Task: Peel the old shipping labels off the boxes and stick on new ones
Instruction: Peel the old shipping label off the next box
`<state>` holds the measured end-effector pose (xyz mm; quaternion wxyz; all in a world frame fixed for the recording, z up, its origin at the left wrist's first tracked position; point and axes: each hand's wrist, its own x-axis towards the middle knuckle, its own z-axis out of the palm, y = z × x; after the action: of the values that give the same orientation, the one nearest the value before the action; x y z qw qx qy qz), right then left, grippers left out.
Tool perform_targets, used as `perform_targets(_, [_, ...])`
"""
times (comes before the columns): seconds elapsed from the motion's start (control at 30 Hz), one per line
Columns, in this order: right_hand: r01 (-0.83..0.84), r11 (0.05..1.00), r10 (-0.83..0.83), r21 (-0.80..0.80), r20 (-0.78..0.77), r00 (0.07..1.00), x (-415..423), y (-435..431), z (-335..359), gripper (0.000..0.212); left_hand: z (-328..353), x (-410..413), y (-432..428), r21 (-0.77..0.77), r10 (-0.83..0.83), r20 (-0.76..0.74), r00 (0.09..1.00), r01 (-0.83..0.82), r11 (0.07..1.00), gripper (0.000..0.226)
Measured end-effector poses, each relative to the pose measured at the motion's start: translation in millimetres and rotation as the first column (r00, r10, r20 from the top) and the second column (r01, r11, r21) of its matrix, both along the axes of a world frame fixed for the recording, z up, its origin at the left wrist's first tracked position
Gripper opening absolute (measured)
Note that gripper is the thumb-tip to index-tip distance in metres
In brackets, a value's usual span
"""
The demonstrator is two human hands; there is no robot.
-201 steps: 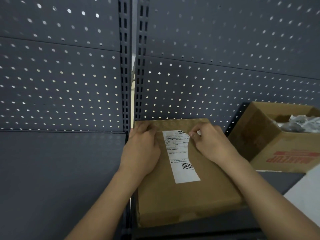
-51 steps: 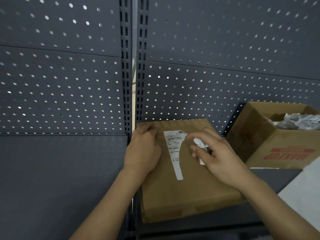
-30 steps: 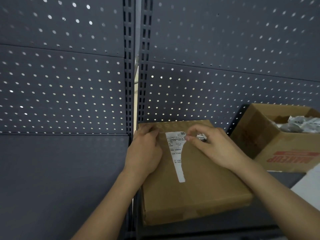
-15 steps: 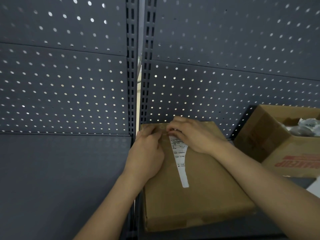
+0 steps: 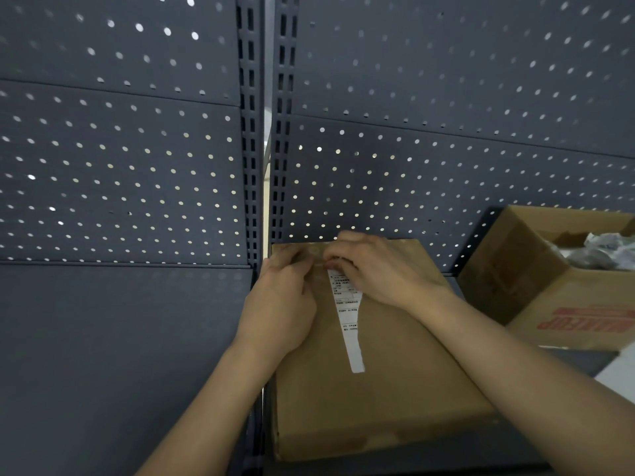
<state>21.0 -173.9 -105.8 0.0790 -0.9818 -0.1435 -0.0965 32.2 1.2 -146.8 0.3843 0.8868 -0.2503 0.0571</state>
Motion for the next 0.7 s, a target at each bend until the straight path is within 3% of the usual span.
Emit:
perform_targets(0.37, [-0.039,0.998,0.041,0.043,-0.056,0.998,0.7,3.7,2.4,0.033,0.9,0.1,0.5,-0.002,0.000,0.008,1.000,0.001,1.000,0.053])
perform_targets(0.7, [-0.038,0.996,0.045,0.076,-0.099,0.994,4.8,2.0,3.5,0.020,2.2,-0.7,0.4,-0.006,-0.003,0.017,1.000,0.003,1.000,0.054])
